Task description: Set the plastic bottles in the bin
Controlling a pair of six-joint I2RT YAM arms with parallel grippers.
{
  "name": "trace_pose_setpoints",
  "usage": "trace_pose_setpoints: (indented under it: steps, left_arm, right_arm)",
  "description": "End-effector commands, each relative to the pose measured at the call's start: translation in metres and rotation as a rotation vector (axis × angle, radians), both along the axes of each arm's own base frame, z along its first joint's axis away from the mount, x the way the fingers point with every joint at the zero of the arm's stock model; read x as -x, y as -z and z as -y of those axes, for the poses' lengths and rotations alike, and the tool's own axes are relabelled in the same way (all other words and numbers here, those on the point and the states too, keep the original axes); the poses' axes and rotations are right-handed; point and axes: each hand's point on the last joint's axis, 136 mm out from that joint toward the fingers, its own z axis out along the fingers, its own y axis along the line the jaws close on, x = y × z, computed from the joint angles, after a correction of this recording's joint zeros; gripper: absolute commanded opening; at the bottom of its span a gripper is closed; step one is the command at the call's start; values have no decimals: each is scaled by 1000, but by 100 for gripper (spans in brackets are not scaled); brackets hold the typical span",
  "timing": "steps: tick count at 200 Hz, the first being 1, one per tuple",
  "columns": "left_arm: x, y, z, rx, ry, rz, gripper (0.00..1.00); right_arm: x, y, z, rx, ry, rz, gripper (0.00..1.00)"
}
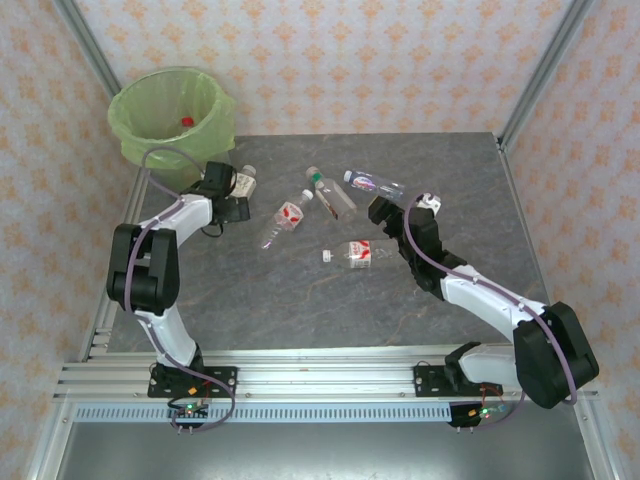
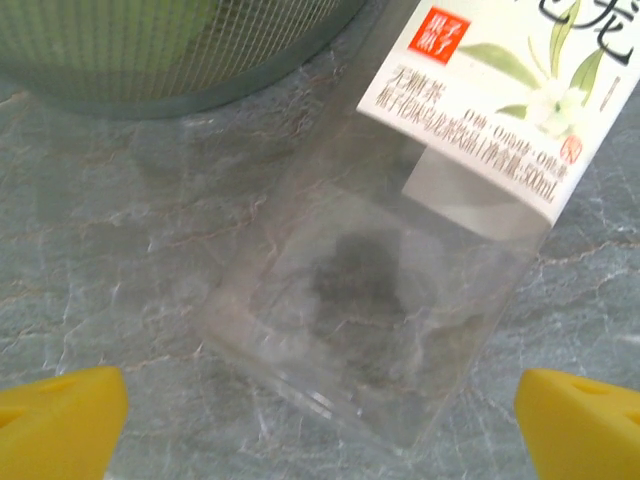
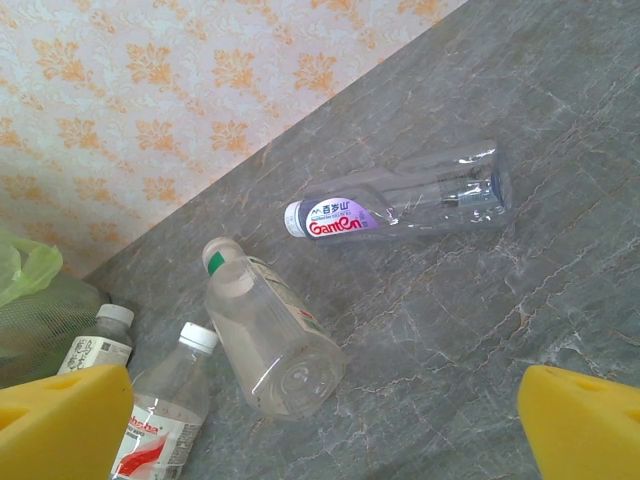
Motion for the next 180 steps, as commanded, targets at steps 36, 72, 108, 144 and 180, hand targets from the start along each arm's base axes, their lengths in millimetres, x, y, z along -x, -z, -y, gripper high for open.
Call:
trace_pose_setpoints:
  steps: [36,72,108,144,180]
  left_arm:
    - [-4,18,-6,25,-25,-123,100]
    - [-10,30,5,69,28,-173,100]
    - [-18,23,25,122,108,-120,100]
    - [-20,20,61,39,240,-133,100]
    - [-24,21,51,-122,174,-187,100]
  right_arm:
    - [-4,-13,3,-1,20,27,99]
    - [-2,-16,8,12,32,39,99]
    - [-2,-17,9,16,37,46,99]
    - [-3,-18,8,15,33,48,99]
    - [-2,-17,9,17,34,49,99]
